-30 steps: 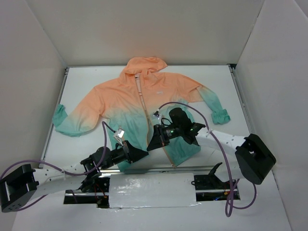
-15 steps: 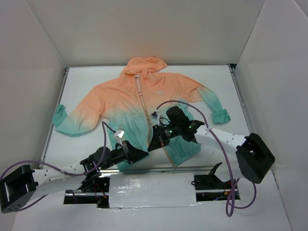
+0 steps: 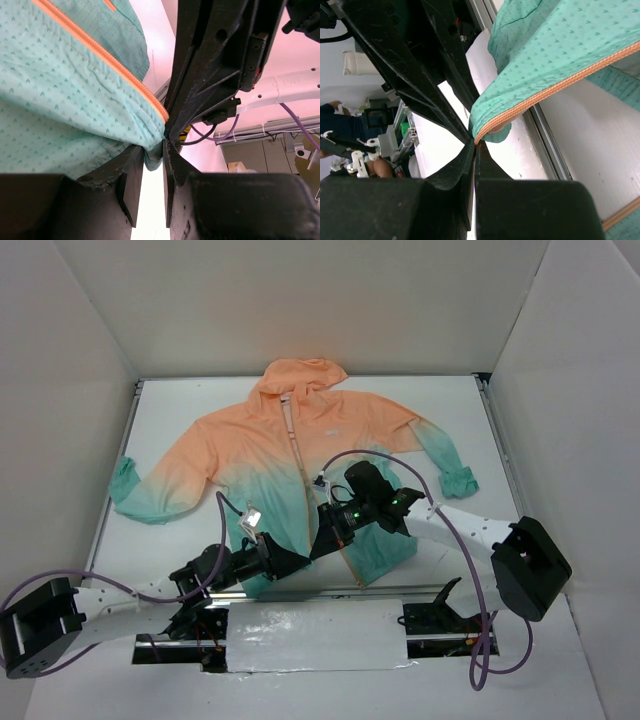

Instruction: Zip up the jacket

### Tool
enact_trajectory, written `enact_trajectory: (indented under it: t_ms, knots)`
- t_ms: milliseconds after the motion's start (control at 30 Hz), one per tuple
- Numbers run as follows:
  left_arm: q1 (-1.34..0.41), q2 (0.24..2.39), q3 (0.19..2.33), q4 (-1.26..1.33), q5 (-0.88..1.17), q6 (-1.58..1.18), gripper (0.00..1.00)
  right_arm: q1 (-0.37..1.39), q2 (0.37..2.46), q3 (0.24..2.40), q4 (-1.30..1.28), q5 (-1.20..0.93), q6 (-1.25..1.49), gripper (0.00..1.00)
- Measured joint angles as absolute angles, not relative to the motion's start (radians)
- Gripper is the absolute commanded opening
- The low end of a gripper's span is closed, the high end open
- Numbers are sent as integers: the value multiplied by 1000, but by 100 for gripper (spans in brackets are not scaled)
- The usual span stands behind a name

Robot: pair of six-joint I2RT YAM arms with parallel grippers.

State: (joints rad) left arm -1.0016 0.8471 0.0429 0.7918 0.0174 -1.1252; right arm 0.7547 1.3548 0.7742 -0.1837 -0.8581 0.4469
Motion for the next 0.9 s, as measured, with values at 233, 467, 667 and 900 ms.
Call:
enact_trajectory:
  t_ms: [233, 467, 667, 900]
  knots:
    - [-998, 904, 43, 844, 42, -1126, 31, 755, 1355, 774, -190, -855, 447, 0]
    - [-997, 915, 43, 860, 54, -1121, 0, 755, 1359, 774, -196, -851, 447, 16]
    - [-997, 881, 43, 812, 39, -1124, 0, 752, 1349, 774, -207, -822, 448, 76]
    - [-997, 841, 43, 761, 23, -1133, 0, 738, 1242, 778, -330, -645, 435, 82]
